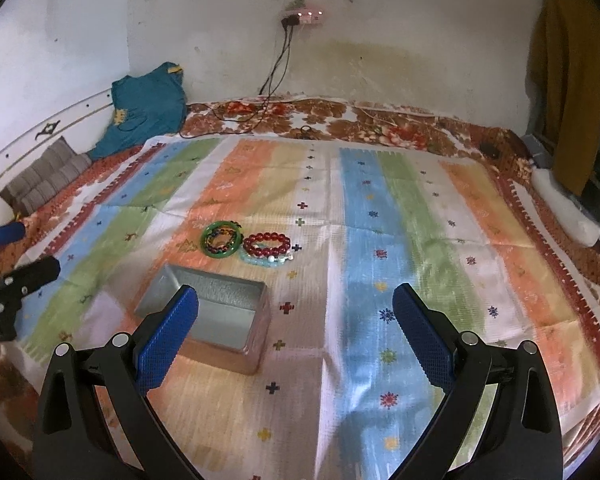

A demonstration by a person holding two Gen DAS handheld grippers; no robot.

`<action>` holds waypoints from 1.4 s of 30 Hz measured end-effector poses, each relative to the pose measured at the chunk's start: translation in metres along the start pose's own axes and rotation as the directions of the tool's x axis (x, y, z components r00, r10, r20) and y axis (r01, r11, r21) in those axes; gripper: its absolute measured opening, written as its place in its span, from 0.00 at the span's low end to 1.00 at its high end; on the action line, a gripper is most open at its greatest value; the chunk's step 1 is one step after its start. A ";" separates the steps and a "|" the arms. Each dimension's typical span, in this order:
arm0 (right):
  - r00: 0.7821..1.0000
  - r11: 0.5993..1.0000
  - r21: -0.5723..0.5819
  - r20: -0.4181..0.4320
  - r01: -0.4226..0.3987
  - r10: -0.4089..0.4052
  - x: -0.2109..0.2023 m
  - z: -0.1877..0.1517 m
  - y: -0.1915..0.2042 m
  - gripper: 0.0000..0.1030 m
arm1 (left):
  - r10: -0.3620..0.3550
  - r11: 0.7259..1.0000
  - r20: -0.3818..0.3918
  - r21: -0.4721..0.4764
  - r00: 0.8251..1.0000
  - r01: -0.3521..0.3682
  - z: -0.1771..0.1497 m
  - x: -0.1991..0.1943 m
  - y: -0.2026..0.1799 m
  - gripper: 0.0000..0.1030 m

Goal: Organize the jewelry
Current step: 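Move both tools toward the bracelets beside the silver tin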

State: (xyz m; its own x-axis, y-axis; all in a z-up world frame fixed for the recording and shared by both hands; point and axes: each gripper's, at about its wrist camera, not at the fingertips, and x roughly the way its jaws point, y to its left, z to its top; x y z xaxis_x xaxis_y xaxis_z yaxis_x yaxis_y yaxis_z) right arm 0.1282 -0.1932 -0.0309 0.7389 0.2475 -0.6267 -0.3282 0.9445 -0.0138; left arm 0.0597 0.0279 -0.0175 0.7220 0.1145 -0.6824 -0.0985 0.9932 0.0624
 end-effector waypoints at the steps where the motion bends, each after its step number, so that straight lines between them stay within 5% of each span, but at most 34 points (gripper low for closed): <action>1: 1.000 1.000 -0.002 -0.003 -0.001 0.001 0.003 0.002 0.001 0.96 | -0.002 1.000 -0.005 -0.002 1.000 0.002 0.002 0.003 0.000 0.95; 32: 0.997 1.000 0.008 -0.070 0.011 -0.010 0.068 0.036 -0.003 0.96 | -0.027 0.998 -0.065 -0.051 0.998 0.024 0.043 0.074 0.009 0.95; 42: 0.994 1.000 -0.005 -0.103 0.021 -0.021 0.094 0.043 -0.005 0.96 | -0.011 1.000 -0.095 0.000 0.995 0.011 0.049 0.104 -0.002 0.95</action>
State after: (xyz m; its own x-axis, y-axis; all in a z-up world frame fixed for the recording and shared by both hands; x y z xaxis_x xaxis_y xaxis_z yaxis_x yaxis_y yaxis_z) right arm 0.2244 -0.1650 -0.0560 0.6810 0.2036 -0.7034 -0.3153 0.9485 -0.0308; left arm 0.1685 0.0394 -0.0526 0.6546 0.1014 -0.7492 -0.0906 0.9943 0.0555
